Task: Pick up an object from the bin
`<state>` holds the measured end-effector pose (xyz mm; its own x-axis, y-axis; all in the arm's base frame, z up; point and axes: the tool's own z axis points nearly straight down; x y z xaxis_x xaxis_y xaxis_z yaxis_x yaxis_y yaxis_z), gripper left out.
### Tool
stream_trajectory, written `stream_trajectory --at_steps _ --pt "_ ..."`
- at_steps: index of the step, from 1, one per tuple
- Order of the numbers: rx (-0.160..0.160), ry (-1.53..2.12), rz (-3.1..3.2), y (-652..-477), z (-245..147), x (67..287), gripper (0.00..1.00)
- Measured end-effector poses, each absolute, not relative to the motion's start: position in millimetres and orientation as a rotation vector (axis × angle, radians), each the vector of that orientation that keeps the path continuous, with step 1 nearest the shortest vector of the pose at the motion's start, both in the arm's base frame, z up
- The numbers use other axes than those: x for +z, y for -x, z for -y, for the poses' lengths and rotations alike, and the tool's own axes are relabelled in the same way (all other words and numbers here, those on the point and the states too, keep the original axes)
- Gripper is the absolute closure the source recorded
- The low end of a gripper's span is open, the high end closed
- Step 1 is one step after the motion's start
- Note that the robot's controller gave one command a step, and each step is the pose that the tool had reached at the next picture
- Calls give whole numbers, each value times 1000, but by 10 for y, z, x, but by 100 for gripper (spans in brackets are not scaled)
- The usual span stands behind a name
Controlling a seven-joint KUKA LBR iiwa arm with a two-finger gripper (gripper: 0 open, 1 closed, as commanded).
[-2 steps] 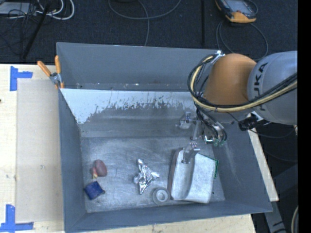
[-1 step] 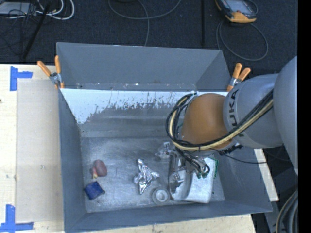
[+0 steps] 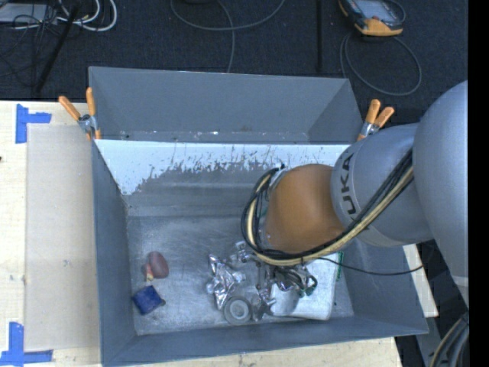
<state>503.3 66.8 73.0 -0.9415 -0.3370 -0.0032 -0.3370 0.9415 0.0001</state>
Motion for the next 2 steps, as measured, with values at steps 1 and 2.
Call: stream_trajectory --at_steps 1,2 --pt "-3 913 -3002 -5057 -865 717 0" --pt "-2 1267 -2876 -5094 -1027 713 0"
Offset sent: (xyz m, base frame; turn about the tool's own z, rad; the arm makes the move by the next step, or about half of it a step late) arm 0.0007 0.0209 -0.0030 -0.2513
